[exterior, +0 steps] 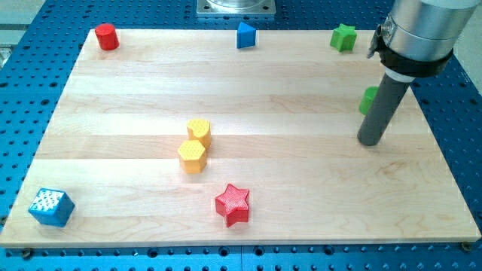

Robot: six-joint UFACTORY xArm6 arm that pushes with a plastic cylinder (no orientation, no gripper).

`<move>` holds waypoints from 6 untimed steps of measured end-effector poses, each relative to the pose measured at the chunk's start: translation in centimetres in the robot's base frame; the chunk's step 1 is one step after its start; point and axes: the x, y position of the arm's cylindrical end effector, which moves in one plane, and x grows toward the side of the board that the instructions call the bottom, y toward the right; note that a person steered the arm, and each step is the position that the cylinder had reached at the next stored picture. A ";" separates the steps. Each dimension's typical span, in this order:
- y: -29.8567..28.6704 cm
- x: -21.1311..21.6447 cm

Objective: Move the green circle to the bottom left of the green star

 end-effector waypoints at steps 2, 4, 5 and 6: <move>5.4 -3.6; -3.7 -8.2; -2.6 -9.4; 3.2 -14.9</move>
